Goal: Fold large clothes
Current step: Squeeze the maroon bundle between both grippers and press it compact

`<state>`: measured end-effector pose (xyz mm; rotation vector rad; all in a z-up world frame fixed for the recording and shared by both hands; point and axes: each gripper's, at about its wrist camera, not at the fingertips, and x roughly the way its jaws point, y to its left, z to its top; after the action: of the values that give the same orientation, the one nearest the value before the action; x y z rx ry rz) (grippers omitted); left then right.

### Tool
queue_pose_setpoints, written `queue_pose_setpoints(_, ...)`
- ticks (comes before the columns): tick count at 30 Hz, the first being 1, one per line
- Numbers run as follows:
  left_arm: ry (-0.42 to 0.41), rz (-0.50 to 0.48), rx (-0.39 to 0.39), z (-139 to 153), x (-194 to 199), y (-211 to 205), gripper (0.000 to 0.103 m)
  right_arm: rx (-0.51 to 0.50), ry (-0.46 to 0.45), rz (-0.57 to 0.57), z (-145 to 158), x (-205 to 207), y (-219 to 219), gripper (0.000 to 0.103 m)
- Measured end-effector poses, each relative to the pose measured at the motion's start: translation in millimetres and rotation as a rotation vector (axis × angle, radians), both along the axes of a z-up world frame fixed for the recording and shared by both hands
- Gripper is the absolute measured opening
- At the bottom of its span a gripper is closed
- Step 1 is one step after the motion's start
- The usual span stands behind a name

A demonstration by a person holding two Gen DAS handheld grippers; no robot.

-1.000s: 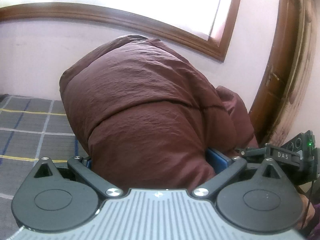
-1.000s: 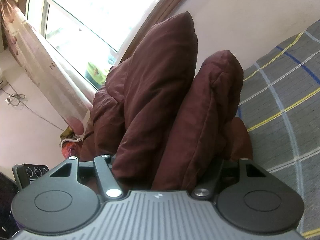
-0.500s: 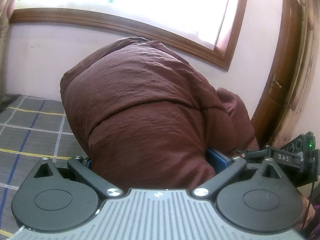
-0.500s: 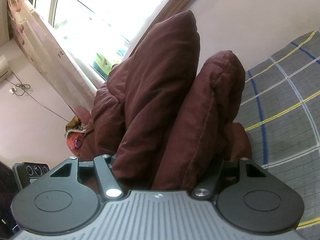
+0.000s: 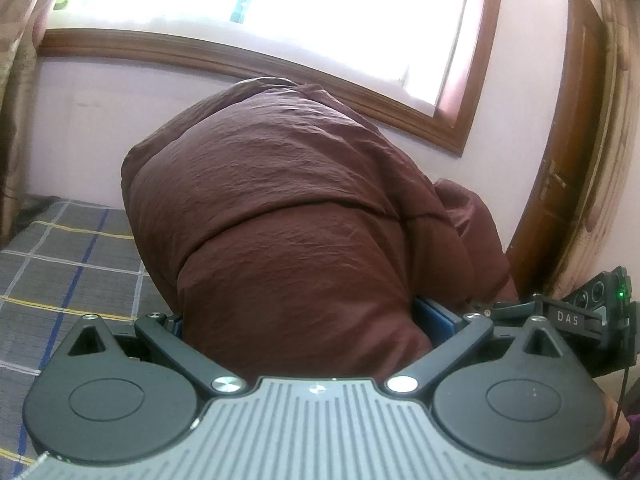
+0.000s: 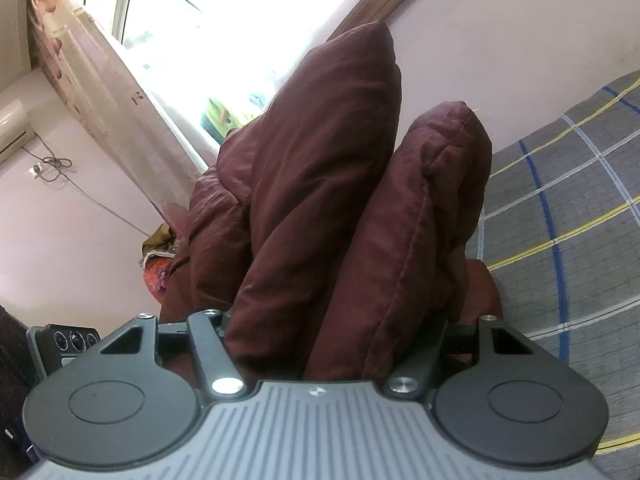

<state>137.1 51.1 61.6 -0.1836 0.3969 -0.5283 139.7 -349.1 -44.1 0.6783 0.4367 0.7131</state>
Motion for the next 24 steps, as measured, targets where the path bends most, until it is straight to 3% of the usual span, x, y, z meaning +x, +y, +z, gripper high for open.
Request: queue_pose_setpoints(24, -0.013, 0.022, -0.006, -1, -5, -3, 0.1, -0.008, -0.022, -0.003, -2, -4, -13, 0.064)
